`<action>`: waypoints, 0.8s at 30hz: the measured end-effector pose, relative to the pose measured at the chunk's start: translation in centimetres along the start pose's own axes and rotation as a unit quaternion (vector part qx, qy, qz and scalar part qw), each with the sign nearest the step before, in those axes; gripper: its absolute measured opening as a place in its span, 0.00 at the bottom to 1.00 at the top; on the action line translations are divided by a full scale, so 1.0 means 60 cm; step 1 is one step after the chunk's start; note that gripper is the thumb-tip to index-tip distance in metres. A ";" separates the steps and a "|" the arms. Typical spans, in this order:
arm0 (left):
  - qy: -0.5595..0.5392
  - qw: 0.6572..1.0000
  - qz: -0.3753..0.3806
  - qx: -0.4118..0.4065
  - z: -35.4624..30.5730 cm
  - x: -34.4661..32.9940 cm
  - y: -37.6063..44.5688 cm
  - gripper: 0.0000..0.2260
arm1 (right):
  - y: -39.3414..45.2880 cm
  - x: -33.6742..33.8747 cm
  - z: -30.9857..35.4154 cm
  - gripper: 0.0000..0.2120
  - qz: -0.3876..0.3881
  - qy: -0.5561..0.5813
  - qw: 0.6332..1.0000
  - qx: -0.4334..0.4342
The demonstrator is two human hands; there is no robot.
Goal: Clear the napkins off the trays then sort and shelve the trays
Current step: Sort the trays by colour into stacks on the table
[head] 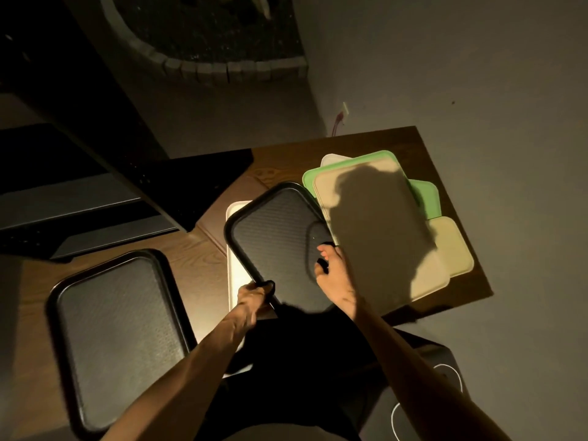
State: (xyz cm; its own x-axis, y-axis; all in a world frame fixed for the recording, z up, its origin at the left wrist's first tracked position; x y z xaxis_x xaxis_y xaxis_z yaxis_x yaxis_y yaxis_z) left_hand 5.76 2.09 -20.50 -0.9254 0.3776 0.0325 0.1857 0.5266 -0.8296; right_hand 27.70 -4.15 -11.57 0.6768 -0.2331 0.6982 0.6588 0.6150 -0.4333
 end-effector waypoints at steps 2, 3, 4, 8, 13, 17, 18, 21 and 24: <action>-0.009 1.000 -0.012 -0.005 -0.004 0.000 -0.002 0.04 | 0.001 0.000 0.007 0.19 0.011 -0.035 0.999 0.012; -0.019 1.000 -0.018 -0.007 -0.006 0.002 -0.003 0.04 | 0.003 -0.001 0.008 0.19 0.015 -0.061 0.998 0.017; -0.031 0.999 -0.022 -0.010 -0.008 0.005 -0.004 0.04 | 0.005 0.000 0.012 0.20 0.016 -0.087 0.996 0.024; -0.049 0.998 -0.032 -0.022 -0.021 0.031 -0.015 0.04 | 0.019 -0.002 0.034 0.22 0.004 -0.130 0.990 0.056; -0.023 0.997 -0.052 -0.050 -0.031 0.101 -0.024 0.06 | 0.033 -0.023 0.053 0.28 0.017 -0.152 0.986 0.065; -0.054 0.995 -0.070 -0.034 -0.017 0.171 -0.034 0.03 | 0.033 -0.063 0.051 0.33 0.064 -0.115 0.991 0.007; -0.055 0.996 -0.071 -0.030 -0.011 0.187 -0.037 0.02 | 0.030 -0.071 0.052 0.34 0.077 -0.097 0.992 -0.013; -0.045 0.996 -0.072 -0.031 -0.005 0.226 -0.055 0.06 | 0.020 -0.103 0.066 0.35 0.125 -0.056 0.990 -0.032; 0.008 0.995 -0.083 -0.053 -0.006 0.269 -0.067 0.08 | 0.004 -0.127 0.081 0.28 0.147 -0.031 0.988 -0.035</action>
State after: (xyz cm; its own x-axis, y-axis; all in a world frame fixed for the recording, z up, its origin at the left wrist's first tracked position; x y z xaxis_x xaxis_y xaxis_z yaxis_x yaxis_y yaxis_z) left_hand -9.80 6.34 -16.42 -0.9407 0.2905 0.1750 0.0644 0.6596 -0.7489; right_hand 21.11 1.44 -14.26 0.8223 -0.0036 0.5691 0.4590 0.5953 -0.6595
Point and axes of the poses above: each hand's wrist, its own y-axis towards the middle knuckle, its own x-axis out of the back of the hand, z = x × y, the point moved 10 cm from there along y, towards the middle knuckle, and after that the axes turned 6 degrees about -x, right-handed, at the moved point
